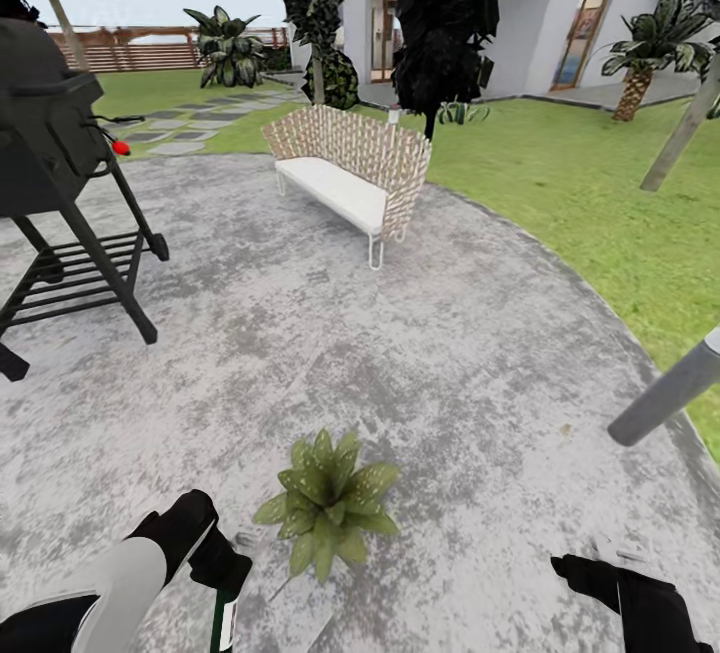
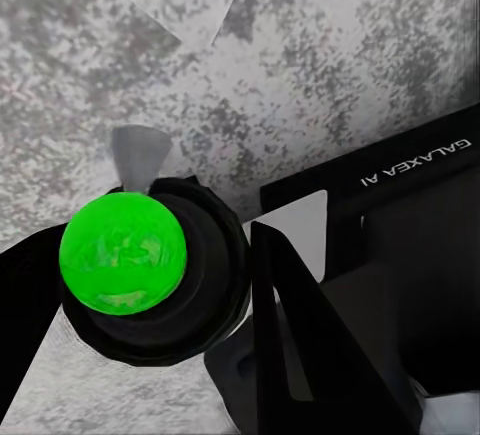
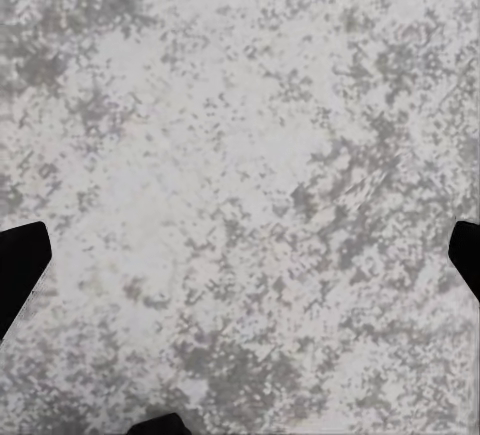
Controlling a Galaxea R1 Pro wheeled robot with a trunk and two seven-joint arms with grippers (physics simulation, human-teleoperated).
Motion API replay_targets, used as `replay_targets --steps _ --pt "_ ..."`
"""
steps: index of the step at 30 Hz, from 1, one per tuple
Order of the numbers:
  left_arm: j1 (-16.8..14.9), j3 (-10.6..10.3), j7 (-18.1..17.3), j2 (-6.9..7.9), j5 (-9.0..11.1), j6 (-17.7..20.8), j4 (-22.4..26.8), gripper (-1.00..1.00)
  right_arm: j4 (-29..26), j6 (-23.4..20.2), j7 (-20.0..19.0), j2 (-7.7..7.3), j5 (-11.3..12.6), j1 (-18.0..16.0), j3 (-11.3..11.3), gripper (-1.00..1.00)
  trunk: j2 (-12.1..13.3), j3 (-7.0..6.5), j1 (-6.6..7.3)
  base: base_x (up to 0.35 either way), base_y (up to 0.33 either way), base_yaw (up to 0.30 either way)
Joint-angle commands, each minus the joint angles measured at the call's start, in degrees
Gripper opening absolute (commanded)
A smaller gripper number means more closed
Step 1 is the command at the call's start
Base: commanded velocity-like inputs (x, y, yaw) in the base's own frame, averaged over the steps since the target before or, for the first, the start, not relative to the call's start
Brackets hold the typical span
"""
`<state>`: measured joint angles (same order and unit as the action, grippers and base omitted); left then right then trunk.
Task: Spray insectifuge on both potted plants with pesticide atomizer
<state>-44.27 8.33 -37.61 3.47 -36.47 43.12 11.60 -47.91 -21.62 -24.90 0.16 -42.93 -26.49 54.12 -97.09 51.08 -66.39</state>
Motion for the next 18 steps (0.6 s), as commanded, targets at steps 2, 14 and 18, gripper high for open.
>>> replay_targets --steps 2,14,18 --pt "0.0 0.4 -0.4 -0.04 -0.6 0.3 0.1 -1.0 -0.1 -0.1 -0.5 0.02 -0.5 -0.1 0.2 1.0 0.0 0.05 -0.02 0.219 -0.261 0.213" --pt "0.0 0.5 -0.4 -0.05 -0.6 0.3 -0.1 -1.0 -0.1 -0.1 -0.5 0.02 -0.5 -0.1 0.2 1.0 0.0 0.05 -0.02 -0.012 -0.307 0.032" --pt "0.0 0.5 -0.4 -0.05 -0.6 0.3 -0.1 -1.0 -0.1 -0.1 -0.5 0.02 -0.5 -0.1 0.2 1.0 0.0 0.05 -0.02 -0.056 -0.129 0.0"
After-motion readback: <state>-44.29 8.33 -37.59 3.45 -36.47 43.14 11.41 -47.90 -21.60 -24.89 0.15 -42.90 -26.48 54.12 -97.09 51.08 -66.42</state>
